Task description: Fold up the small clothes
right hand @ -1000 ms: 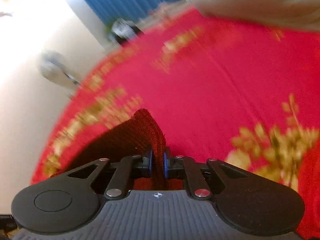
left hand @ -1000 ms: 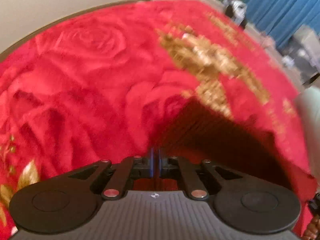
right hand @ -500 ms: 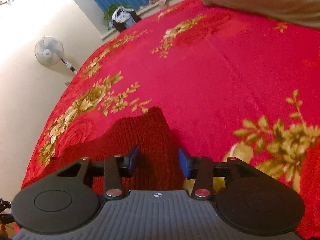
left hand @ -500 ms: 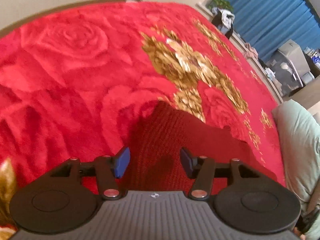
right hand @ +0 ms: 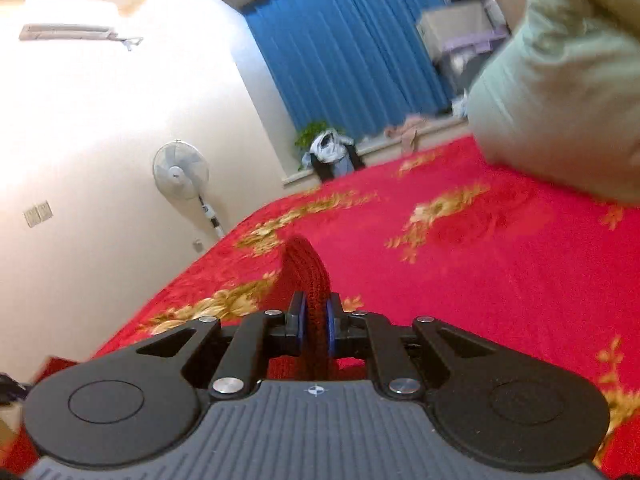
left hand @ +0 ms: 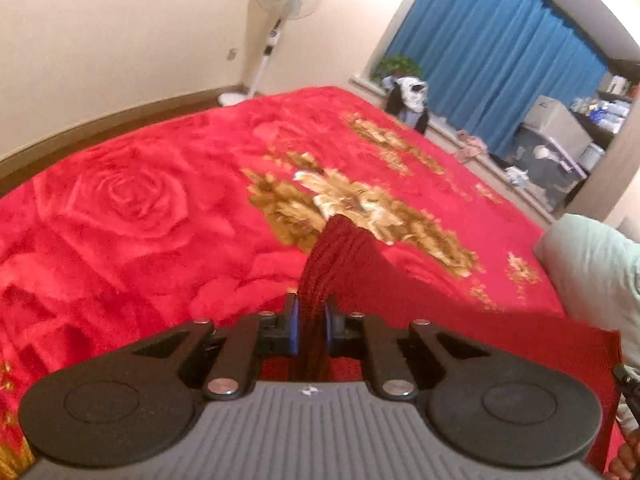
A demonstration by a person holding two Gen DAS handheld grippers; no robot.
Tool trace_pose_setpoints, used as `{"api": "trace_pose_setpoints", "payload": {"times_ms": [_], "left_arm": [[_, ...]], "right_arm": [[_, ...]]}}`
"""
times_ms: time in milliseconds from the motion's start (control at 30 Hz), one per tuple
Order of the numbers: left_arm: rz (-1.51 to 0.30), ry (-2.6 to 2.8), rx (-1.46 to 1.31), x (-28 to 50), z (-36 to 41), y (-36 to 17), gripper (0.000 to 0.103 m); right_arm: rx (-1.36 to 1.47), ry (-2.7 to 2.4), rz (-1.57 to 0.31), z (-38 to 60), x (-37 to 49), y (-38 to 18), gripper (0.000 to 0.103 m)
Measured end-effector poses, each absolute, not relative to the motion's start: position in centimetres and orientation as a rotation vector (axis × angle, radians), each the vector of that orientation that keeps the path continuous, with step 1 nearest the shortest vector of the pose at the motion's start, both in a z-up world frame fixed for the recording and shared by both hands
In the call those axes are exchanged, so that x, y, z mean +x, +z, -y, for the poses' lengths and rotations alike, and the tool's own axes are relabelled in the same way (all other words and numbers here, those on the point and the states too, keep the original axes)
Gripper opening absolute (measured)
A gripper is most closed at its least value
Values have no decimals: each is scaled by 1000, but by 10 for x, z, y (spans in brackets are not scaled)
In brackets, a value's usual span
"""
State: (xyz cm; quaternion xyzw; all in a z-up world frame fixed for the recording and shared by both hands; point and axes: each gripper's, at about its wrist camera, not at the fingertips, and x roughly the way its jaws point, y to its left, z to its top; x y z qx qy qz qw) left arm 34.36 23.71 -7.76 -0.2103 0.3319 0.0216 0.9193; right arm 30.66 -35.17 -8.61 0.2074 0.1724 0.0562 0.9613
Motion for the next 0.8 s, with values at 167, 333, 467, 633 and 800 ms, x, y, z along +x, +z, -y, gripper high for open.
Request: {"api": "trace_pose_setpoints", "payload": {"times_ms": [167,333,467,633,800], "left_arm": [[-821,74,-486,347,-250,-95,18],[-821,-21,-467,325,-250,-88,20],[-863,-229,-371,304,-227,-82,38],[-947,-345,9,271,-180,-99,54],[-964,-337,186,251,-170,-115,53]], "right_arm": [[474,2,-671,363,336,-126,22],[436,3,-682,365,318,-116,50],[444,69,-772,363,299,-118,50],[373,98,-835,349,278,-115,56],[287,124,-869,347,253,-117,27]]}}
